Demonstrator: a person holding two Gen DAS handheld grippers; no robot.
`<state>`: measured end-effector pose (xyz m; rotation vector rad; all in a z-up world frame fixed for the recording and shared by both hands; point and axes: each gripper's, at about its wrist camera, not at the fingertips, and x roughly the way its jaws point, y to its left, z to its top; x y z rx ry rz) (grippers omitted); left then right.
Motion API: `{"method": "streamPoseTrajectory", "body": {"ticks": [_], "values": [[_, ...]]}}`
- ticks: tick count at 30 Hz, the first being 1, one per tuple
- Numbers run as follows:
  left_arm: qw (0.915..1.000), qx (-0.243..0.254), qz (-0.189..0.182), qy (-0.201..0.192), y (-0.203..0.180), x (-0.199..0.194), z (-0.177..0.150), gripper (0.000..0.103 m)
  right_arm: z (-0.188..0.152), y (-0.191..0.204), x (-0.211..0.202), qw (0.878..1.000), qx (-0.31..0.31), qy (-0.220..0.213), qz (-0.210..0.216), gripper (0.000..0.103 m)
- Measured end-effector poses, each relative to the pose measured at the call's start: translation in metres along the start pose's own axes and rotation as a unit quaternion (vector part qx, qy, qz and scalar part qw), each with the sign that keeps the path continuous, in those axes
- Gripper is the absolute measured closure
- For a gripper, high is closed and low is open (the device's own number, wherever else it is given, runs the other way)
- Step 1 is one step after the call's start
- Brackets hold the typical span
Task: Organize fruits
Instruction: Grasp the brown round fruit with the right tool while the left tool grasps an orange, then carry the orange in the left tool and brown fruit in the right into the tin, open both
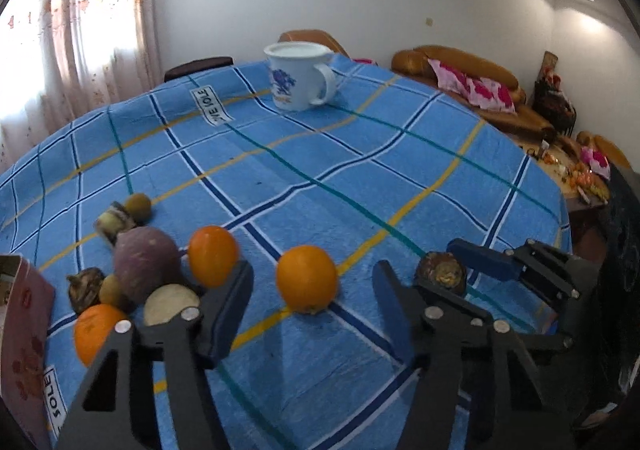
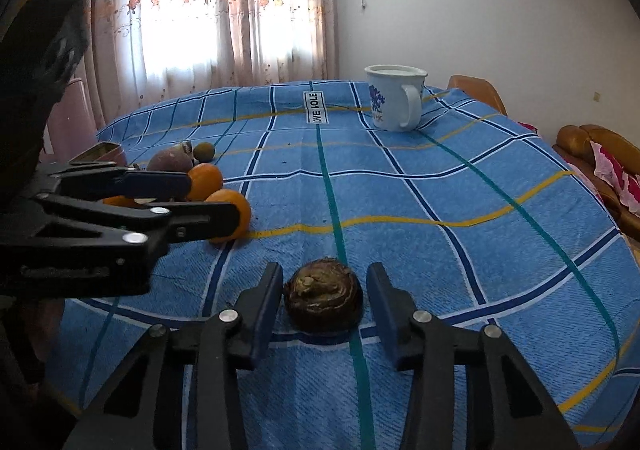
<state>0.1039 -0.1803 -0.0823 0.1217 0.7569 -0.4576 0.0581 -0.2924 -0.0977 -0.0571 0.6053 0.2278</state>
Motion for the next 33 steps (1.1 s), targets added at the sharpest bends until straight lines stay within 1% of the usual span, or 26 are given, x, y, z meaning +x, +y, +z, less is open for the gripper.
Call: {"method": "streamPoseTrajectory", "body": {"ticks": [3,7,8,9,11,16,19,23,26,30,33], "values": [[0.9997,-0.001,-0.005,0.024,-0.002,0.012,0.000,0.046,-0.001,-0.001,0.000,1.000,0.000,-0.001,0.004,0.058],[0.9994,-0.003,0.004,0.035,-0.001,0.021,0.004,0.047,-0.003,-0.001,0.000,1.000,-0.001,-0.003,0.010,0.062],[0.9992,-0.006,0.005,0.038,0.001,0.022,0.004,0.049,-0.003,-0.001,0.000,1.000,-0.002,-0.003,0.010,0.062],[0.9991,-0.009,0.003,0.041,0.002,0.023,0.004,0.056,-0.003,-0.001,0.000,1.000,-0.003,-0.003,0.010,0.062],[0.9988,-0.014,-0.007,0.047,0.004,0.025,0.004,0.065,-0.003,-0.001,-0.001,1.000,-0.006,-0.003,0.009,0.063],[0.9980,-0.017,-0.015,0.059,0.005,0.030,0.003,0.064,-0.003,0.002,-0.001,1.000,-0.013,-0.004,0.002,0.063],[0.9980,-0.015,-0.015,0.060,0.004,0.030,0.002,0.065,-0.003,0.003,-0.002,1.000,-0.013,-0.005,0.001,0.063],[0.9978,-0.021,-0.026,0.057,0.007,0.028,0.002,0.066,-0.002,0.003,-0.005,1.000,-0.014,-0.012,-0.003,0.063],[0.9983,-0.025,-0.033,0.042,0.010,0.021,0.001,0.066,0.001,0.003,-0.009,1.000,-0.017,-0.019,-0.006,0.063],[0.9993,-0.021,-0.021,0.020,0.010,0.009,-0.002,0.066,0.005,0.008,-0.012,0.999,-0.022,-0.024,-0.007,0.063],[0.9997,-0.023,-0.008,-0.003,0.014,-0.006,-0.004,0.066,0.007,0.013,-0.014,0.999,-0.027,-0.029,-0.007,0.063]]}}
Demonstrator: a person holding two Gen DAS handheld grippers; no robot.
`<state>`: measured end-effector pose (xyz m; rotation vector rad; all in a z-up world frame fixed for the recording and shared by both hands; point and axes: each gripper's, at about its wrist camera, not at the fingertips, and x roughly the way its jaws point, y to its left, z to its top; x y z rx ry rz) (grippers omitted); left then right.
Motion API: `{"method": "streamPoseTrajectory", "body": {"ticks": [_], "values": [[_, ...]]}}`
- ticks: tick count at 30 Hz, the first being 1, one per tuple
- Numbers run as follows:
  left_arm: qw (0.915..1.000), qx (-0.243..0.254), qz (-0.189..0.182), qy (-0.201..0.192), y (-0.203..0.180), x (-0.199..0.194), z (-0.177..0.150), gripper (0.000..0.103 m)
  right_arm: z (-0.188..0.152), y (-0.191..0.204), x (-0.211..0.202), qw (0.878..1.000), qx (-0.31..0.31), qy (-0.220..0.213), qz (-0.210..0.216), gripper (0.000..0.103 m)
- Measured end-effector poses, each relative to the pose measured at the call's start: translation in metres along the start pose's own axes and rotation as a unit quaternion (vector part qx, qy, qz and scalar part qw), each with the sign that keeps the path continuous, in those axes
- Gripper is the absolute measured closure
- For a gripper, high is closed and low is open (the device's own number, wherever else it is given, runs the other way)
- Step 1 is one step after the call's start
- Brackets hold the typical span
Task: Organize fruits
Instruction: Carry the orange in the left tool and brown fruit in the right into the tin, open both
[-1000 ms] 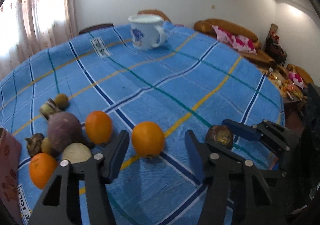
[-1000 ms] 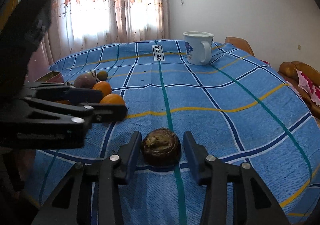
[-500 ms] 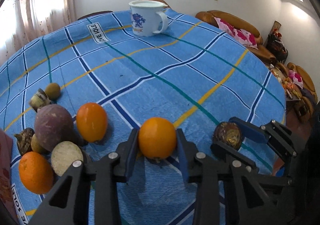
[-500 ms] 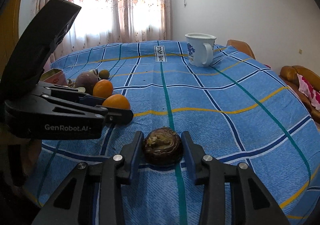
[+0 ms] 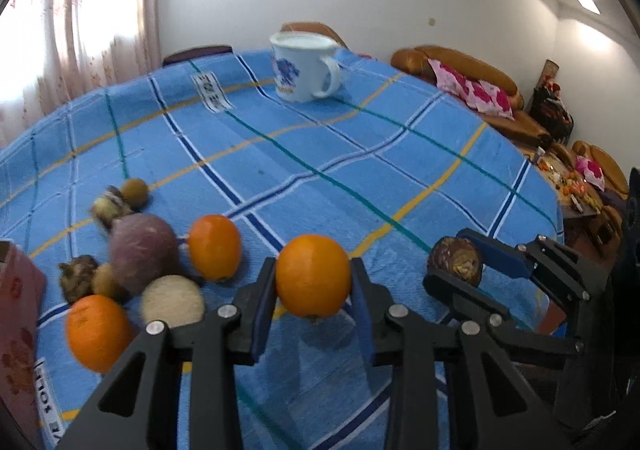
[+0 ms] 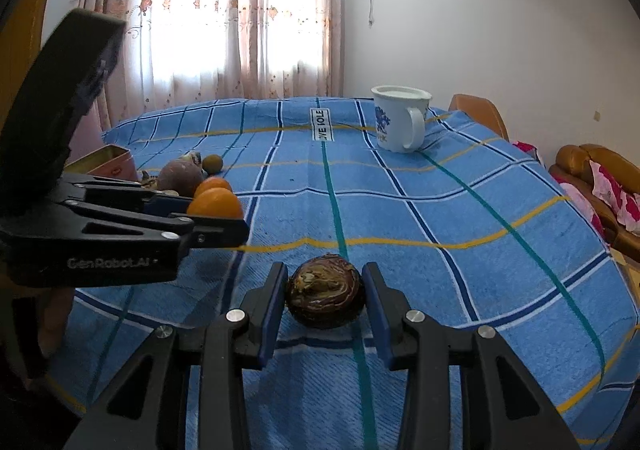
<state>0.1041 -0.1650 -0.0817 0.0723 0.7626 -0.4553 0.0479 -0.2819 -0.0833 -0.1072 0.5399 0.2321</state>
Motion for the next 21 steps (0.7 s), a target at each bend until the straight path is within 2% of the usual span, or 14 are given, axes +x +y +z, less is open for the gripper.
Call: {"method": "streamPoseTrajectory", "body": {"ticks": [10,21], "values": [[0.9971,-0.015,0.038,-0.065,0.026,-0.054,0.000,0.066,0.027,0.034,-0.009,0.999,-0.034,-0.034,0.009,0.063],[0.9884,-0.053,0.084,-0.115,0.076,-0.103,-0.011,0.066,0.055,0.085,-0.005,0.995,-0.079,-0.058,0.036,0.063]]}}
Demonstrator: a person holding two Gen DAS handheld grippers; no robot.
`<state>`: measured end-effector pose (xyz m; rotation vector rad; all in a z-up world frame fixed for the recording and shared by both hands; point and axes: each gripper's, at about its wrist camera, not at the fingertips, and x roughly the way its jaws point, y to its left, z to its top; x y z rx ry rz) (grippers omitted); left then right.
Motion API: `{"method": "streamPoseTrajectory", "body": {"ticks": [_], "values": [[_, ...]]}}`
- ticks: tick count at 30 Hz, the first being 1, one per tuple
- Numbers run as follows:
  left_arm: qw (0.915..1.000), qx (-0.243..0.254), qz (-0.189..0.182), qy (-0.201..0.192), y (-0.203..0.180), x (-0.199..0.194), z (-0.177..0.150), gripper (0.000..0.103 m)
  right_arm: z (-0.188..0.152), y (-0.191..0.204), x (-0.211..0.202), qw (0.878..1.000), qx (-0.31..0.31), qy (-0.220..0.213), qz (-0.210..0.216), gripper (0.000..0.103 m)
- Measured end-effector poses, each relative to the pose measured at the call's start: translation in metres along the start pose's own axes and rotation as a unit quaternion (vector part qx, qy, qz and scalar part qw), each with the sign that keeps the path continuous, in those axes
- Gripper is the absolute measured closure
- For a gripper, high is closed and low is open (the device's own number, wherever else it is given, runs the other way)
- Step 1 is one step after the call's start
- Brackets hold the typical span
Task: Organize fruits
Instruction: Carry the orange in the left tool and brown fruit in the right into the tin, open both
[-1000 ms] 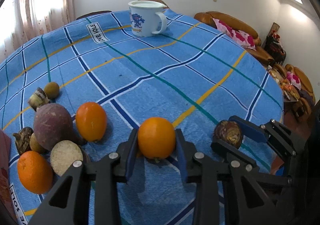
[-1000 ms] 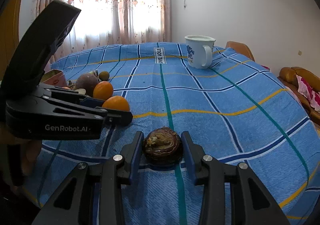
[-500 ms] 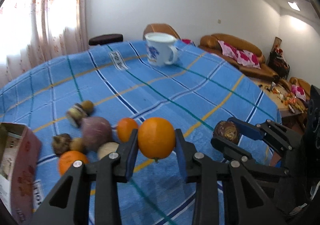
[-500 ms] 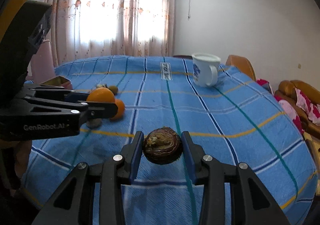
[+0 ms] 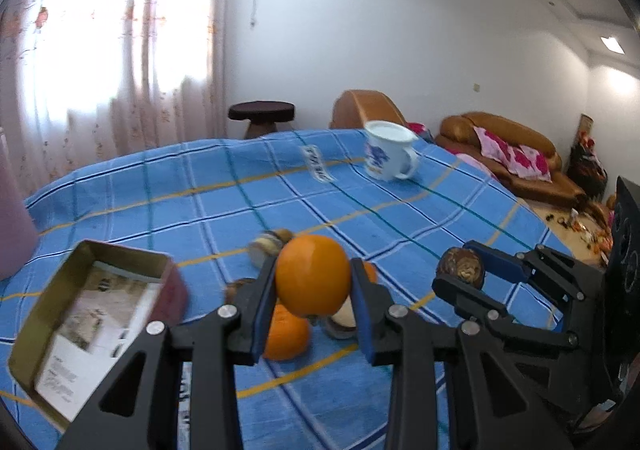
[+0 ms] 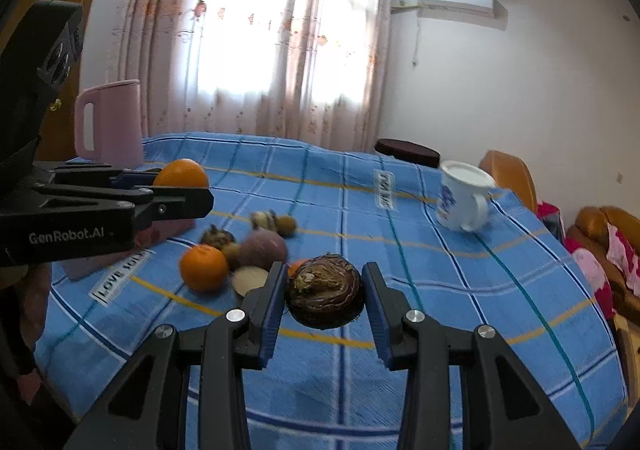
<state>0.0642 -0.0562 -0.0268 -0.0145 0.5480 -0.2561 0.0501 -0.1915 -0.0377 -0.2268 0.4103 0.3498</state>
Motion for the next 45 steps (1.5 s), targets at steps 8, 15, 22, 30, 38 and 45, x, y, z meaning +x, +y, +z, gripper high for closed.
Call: {"method": "streamPoseTrajectory", "body": {"ticks": [8,15,22,30,38,45], "values": [[0.9987,-0.029,0.038,-0.020,0.046,-0.023,-0.003,0.066,0.027,0.037,0.014,0.999,-0.042,-0.014,0.027,0.063],[0.9959,-0.055,0.068,-0.022,0.085,-0.033,-0.010,0.066,0.046,0.069,0.027,0.996,-0.075,-0.022,0.048,0.063],[0.9925,-0.072,0.096,-0.025,0.118,-0.044,-0.016,0.066,0.059,0.098,0.037,0.992,-0.101,-0.027,0.068,0.063],[0.9875,-0.086,0.131,-0.013,0.154,-0.048,-0.022,0.066,0.073,0.129,0.055,0.988,-0.125,-0.028,0.089,0.063],[0.9839,-0.094,0.152,0.005,0.178,-0.042,-0.029,0.066,0.079,0.156,0.086,0.984,-0.120,0.000,0.135,0.063],[0.9814,-0.095,0.164,0.029,0.197,-0.031,-0.031,0.066,0.072,0.172,0.116,0.980,-0.099,0.044,0.169,0.063]]}}
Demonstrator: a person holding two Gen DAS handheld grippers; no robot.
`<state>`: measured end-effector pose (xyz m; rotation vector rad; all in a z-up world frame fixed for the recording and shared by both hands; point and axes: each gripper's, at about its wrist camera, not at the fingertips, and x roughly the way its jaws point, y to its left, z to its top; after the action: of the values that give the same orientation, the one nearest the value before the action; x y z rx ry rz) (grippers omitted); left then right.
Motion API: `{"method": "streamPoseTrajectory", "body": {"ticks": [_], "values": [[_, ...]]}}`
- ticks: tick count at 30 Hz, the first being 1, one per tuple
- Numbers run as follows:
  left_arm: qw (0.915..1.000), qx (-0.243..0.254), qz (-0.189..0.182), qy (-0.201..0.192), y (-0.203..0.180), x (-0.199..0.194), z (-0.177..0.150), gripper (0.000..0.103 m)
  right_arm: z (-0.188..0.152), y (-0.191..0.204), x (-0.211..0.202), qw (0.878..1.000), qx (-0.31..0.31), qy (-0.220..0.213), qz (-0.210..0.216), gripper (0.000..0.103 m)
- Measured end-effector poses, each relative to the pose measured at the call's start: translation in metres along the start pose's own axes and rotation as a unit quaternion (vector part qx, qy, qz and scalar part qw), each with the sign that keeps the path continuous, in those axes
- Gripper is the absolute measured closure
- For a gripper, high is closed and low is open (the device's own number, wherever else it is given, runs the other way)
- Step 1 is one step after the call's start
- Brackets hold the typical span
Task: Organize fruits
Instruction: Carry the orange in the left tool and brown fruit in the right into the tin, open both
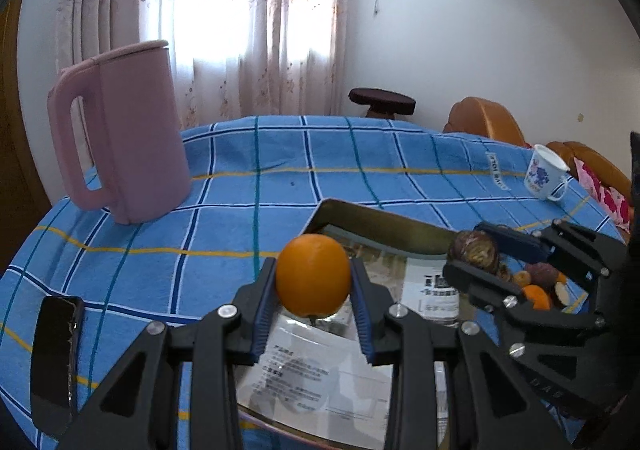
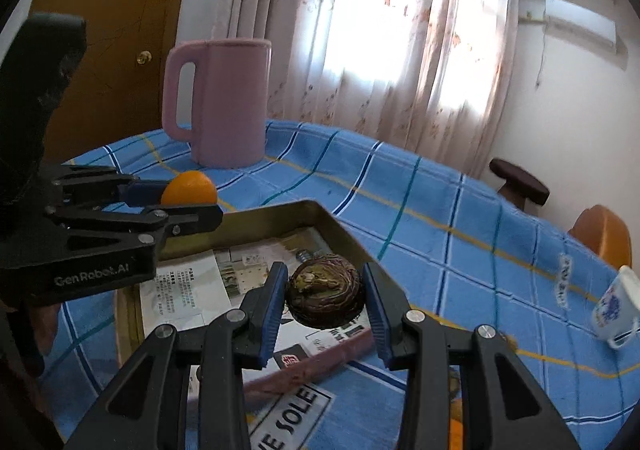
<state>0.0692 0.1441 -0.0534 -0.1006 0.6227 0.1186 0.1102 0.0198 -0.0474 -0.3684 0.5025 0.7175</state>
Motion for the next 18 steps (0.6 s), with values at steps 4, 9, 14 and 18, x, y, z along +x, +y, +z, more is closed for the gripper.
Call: {"method": "streamPoseTrajectory", "body": {"ticks": [4,9,14,18], "values": [[0.9999,0.006,0.005,0.016,0.002,0.009,0.000,0.066,-0.003,0.001,0.014,1.000,0.013,0.020,0.016,0.063],[0.9993,0.012,0.011,0.035,0.001,0.019,-0.003,0.066,-0.006,0.004,0.022,0.999,0.015,0.038,0.027,0.063],[0.9988,0.015,0.011,0.046,-0.002,0.024,-0.007,0.065,-0.008,0.008,0.025,0.997,0.018,0.048,0.049,0.062],[0.9991,0.012,0.011,0.041,-0.004,0.021,-0.008,0.060,-0.008,0.009,0.024,0.998,0.018,0.046,0.046,0.052]]}}
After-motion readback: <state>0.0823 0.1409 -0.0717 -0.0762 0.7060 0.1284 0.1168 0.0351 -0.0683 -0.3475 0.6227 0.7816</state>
